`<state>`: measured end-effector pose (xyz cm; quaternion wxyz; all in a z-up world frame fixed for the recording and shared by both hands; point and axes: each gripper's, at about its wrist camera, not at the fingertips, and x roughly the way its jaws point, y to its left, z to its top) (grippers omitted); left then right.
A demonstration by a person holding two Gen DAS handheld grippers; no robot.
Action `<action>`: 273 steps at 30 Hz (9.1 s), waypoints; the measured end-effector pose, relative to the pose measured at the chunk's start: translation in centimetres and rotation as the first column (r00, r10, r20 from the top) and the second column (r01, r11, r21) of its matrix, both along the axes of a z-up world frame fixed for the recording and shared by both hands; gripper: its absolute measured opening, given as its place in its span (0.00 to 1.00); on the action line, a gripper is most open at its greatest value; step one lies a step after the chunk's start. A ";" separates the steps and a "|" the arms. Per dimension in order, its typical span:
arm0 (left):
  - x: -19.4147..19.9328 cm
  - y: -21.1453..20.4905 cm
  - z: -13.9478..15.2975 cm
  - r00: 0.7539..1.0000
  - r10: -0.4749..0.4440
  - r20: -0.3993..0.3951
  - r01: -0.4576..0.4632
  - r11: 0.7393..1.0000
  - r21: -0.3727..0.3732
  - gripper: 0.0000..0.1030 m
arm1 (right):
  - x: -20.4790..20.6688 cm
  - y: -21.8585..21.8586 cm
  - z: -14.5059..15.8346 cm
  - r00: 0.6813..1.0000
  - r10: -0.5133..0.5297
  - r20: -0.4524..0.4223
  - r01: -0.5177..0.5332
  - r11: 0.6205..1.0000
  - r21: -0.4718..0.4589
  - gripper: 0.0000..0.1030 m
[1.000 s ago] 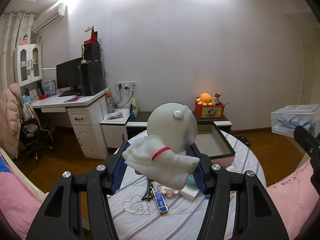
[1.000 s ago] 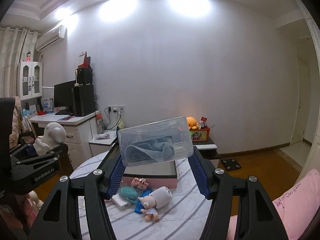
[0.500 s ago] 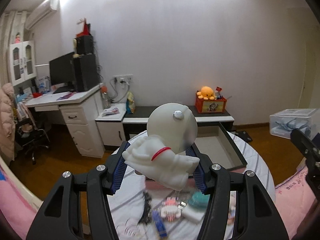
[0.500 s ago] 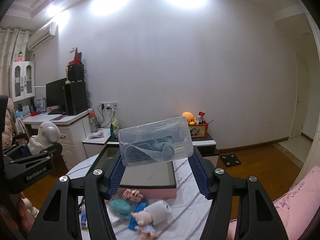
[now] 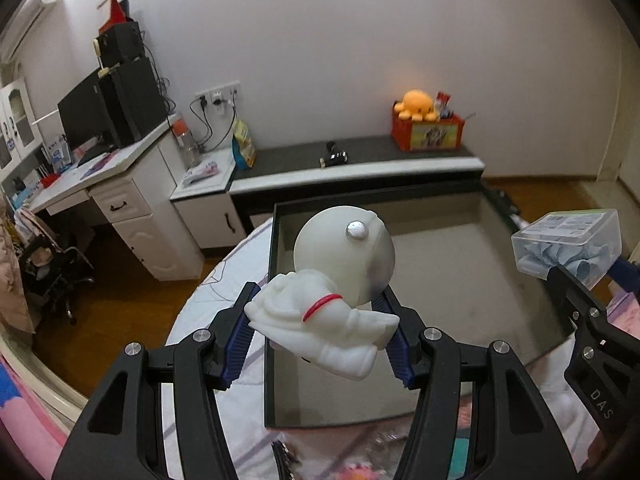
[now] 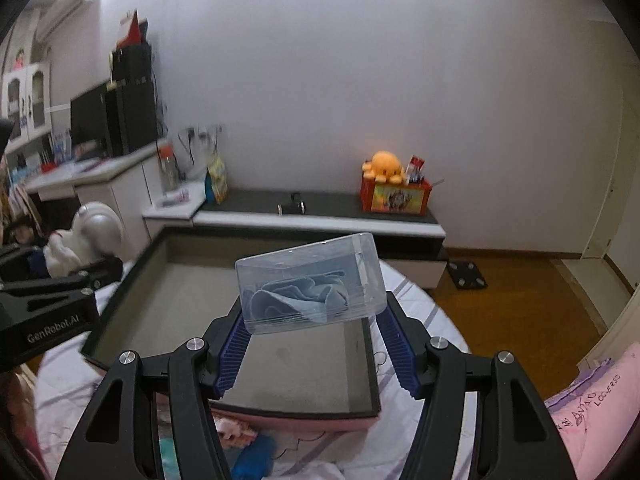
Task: Organize rigid objects
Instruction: 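Carry the plush dog and clear box over the pink box and release both, then lift both tools away from the pink box and back over the bed, then grasp the blue-and-gold box with the left gripper while the right grasps the pig doll, then carry the blue box and pig doll into the pink box and release both, then lift both tools away from the pink box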
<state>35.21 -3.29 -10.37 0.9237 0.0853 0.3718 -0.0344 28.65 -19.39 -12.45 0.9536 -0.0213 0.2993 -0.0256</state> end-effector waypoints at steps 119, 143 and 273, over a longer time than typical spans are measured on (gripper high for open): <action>-14.3 4.7 -11.1 0.964 0.041 -0.261 -0.076 0.989 -0.126 0.76 | -10.8 1.2 -10.5 0.949 0.165 -0.269 -0.121 0.978 0.172 0.75; -16.0 5.1 -9.0 0.972 0.026 -0.235 -0.058 0.989 -0.133 0.20 | -12.7 -0.4 -8.6 0.956 0.154 -0.250 -0.092 0.965 0.246 0.44; -9.3 2.8 3.0 1.000 -0.003 0.017 0.004 0.999 -0.053 0.77 | -7.4 2.2 5.6 0.994 0.097 0.055 -0.095 0.995 -0.044 0.80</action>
